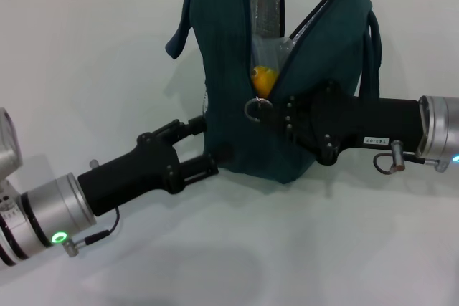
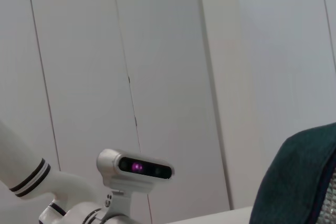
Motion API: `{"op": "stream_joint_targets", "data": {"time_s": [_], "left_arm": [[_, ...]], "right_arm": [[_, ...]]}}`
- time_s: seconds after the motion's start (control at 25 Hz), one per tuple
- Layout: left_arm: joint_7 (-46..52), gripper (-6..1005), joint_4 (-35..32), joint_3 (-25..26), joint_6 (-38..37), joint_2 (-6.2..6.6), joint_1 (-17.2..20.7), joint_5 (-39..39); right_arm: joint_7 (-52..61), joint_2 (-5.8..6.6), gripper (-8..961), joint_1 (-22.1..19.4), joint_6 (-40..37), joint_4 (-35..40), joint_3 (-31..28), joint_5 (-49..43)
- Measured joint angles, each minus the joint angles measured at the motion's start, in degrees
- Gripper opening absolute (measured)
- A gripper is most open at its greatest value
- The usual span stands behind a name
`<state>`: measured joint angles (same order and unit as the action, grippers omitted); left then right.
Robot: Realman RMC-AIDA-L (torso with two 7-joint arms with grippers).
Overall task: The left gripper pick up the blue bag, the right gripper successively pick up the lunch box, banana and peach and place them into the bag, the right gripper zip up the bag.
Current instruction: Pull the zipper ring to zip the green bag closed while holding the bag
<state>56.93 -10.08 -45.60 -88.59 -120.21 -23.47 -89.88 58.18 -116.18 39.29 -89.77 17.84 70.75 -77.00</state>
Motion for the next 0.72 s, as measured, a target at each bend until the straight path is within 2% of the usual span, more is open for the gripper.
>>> {"op": "stream_joint_targets", "data": {"time_s": [0.32, 0.52, 0.64, 0.72], "left_arm": [[-2.13, 744, 1.32, -0.2, 1.06, 0.13, -0.73, 1.88], [-2.38, 514, 1.37, -0.35, 1.06, 0.18, -1.03, 1.68], [-2.48, 319, 1.36, -0.79, 1.08, 0.18, -1.14, 1.61], [-2.49, 292, 1.21, -1.46, 1.08, 0.18, -1.24, 1.6]], "right_arm": [[0.0, 0.0, 8, 0.01, 0.05, 0.0, 0.89, 0.89], [0.01, 0.0, 8, -0.1, 0.04, 0.01, 0.88, 1.26], [0.0, 0.0, 8, -0.34, -0.21, 0.07, 0.87, 1.88], [0.0, 0.0, 8, -0.41, -0.36, 0.07, 0.87, 2.17]]}}
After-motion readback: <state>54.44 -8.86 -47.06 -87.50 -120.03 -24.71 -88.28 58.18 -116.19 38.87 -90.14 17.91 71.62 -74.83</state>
